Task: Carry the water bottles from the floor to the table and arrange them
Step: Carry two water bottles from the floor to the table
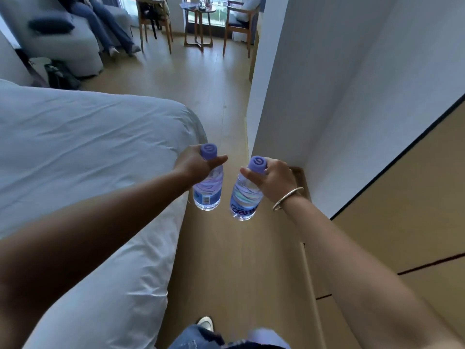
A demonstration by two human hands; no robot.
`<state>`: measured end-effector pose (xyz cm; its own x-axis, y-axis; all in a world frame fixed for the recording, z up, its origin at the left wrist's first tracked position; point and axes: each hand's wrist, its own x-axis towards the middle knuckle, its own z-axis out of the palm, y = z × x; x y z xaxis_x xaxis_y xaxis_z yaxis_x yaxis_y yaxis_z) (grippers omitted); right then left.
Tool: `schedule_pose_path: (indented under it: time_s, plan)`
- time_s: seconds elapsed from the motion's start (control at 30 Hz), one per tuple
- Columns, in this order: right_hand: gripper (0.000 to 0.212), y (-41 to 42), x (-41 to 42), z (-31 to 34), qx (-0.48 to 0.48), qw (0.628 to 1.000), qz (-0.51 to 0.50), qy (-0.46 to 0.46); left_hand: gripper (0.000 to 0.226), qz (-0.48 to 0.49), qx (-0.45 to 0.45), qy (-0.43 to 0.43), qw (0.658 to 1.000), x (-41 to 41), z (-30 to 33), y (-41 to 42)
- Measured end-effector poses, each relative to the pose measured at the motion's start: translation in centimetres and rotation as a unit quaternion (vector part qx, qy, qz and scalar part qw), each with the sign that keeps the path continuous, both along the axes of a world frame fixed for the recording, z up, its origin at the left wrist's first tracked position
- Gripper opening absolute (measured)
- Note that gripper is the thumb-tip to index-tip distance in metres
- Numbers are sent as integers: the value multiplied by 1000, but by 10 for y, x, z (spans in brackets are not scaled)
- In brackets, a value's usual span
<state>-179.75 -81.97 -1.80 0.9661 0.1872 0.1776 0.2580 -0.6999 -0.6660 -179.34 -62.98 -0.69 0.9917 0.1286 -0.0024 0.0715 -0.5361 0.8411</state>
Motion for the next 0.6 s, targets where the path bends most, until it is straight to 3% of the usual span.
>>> schedule_pose_path:
  time_s: [0.23,0.6]
  plan:
    - [37,29,85,0,7,1000,-17,8,43,18,2,41,999,94,-13,33]
    - [41,46,278,-13,-22,1000,9,11,46,33,-2,61,998,273,-24,45]
